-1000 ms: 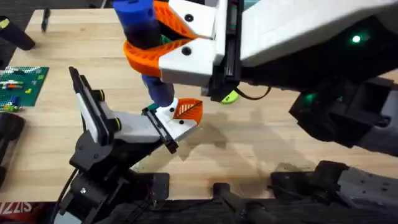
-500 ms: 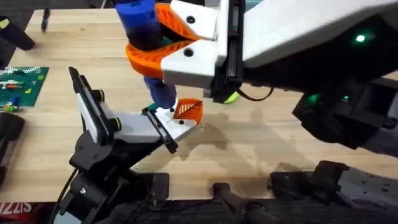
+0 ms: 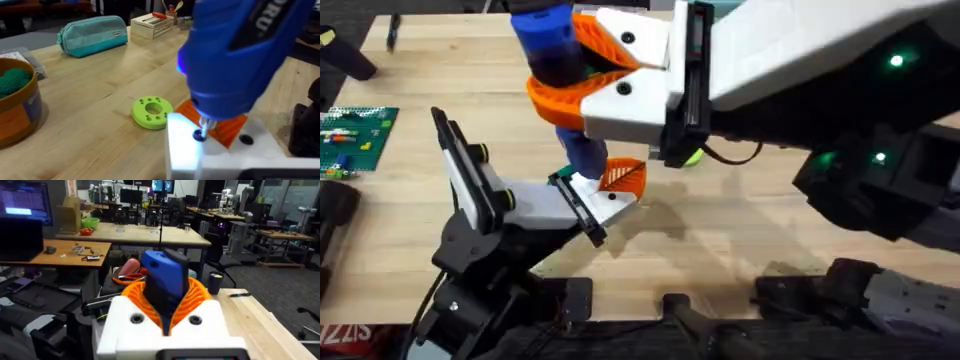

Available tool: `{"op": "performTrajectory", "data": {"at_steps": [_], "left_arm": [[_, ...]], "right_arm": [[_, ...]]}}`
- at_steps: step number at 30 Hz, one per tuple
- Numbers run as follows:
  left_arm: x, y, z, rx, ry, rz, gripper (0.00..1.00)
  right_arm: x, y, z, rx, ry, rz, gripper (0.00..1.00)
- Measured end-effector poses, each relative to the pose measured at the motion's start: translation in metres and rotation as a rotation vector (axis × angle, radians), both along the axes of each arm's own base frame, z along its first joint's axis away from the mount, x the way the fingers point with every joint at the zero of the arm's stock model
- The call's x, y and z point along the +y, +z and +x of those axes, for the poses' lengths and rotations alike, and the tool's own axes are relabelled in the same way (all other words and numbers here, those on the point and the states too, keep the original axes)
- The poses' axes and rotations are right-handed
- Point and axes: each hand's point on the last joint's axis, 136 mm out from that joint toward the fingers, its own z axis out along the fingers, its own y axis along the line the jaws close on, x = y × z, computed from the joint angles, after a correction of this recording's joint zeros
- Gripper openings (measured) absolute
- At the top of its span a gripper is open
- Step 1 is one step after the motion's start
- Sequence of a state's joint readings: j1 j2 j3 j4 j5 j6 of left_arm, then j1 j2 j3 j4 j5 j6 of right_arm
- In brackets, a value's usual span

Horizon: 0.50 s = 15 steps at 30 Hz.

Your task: Pick up the gripper from the table and insert it into the empty holder that is missing its gripper. Then pick up a screw, insert it into the mounting hole, and use the screwdriver to tighten it. Finally, clean up the table by picking up the vegetable and placing it into the bucket.

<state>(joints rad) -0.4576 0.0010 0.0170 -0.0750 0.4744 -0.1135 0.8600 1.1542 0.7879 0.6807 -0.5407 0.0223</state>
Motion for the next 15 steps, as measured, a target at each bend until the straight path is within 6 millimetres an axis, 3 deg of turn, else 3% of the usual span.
{"op": "performTrajectory", "data": {"at_steps": [15], "left_arm": [[0.0, 0.0, 0.0, 0.0, 0.0, 0.0, 0.014]], "right_arm": [[0.0001, -0.0003, 0.0, -0.014, -0.003, -0.003, 0.051]]}}
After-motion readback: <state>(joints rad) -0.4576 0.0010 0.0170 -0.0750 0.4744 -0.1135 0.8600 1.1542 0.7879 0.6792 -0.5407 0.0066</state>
